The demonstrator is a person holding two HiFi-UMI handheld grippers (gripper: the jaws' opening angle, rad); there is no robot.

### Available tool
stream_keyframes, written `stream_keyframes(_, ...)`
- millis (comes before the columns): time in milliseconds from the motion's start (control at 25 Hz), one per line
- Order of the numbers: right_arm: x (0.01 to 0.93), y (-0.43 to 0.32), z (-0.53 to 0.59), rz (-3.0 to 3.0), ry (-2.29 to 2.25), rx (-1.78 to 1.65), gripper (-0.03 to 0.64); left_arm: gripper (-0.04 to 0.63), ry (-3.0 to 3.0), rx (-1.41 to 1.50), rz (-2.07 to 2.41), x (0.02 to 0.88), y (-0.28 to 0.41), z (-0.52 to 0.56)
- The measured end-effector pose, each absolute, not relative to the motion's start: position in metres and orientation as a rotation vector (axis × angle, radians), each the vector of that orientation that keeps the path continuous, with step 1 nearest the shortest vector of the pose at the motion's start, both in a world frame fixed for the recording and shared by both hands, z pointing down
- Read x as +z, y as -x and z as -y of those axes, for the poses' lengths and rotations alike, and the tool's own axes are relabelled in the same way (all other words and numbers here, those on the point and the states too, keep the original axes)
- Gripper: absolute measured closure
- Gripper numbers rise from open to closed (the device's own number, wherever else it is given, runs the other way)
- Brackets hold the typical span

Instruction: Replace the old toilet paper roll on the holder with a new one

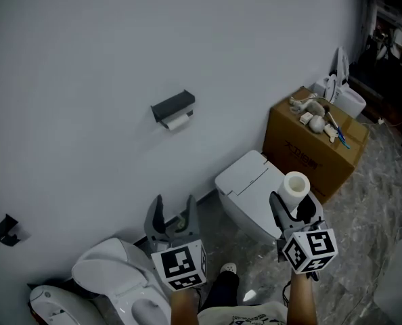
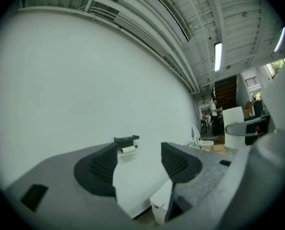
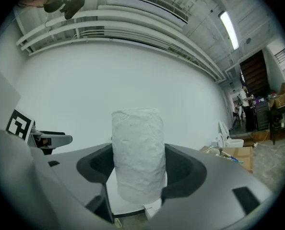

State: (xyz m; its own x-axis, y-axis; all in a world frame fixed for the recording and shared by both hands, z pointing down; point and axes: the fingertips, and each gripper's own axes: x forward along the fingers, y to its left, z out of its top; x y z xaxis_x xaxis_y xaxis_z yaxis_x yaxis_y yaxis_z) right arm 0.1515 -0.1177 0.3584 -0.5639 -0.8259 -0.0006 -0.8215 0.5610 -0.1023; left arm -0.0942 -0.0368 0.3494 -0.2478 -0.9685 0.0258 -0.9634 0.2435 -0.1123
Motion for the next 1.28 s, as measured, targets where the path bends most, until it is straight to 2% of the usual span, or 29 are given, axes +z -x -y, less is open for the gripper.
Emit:
stream_keyframes(520,0.348,-0.082,0.255,-2.735,1.394,-0.142,0.305,0.327,1.837,-0.197,-2.467,0.344,0.164,0.167)
stream_keyframes(1280,0.358,-0.012,0.375,-2.906,1.166,-0.168,0.305,0.327,1.654,-0.286,-2.652,0.364,0.218,0.248)
